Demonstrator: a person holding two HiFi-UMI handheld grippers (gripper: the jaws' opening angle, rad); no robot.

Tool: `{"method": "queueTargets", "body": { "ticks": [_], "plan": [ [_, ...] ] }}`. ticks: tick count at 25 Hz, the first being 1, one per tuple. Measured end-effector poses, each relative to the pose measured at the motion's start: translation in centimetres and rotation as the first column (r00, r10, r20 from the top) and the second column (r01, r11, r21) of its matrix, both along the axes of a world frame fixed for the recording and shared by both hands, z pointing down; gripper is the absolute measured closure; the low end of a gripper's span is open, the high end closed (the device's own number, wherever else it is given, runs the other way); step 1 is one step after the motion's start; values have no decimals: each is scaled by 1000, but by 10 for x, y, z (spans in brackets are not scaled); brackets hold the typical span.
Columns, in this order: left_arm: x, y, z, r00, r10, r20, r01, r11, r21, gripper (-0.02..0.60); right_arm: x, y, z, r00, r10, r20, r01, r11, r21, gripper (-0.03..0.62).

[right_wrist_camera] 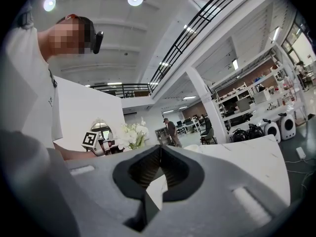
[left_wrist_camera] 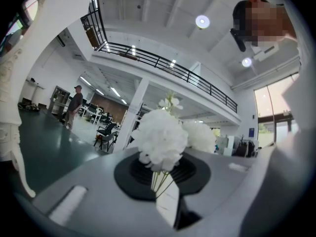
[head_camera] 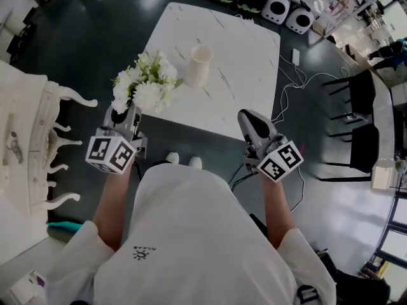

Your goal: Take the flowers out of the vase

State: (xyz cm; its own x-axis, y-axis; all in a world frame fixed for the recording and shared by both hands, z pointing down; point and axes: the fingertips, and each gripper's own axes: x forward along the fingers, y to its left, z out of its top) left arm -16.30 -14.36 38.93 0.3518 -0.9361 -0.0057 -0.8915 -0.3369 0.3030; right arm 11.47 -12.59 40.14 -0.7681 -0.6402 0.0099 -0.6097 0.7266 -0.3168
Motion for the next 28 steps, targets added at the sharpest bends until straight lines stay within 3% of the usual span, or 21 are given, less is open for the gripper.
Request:
{"method": "queueTargets", "body": {
  "ticks": [14, 28],
  "plan": [
    [-19, 0, 9, 997, 72, -26, -72, 997, -26, 545, -17, 17, 0, 994, 101, -38, -101, 995, 3, 592],
    [-16, -5, 9, 993, 112, -38, -114, 993, -29, 546, -20, 20, 0, 989, 137, -50, -137, 991, 3, 592]
  ]
}}
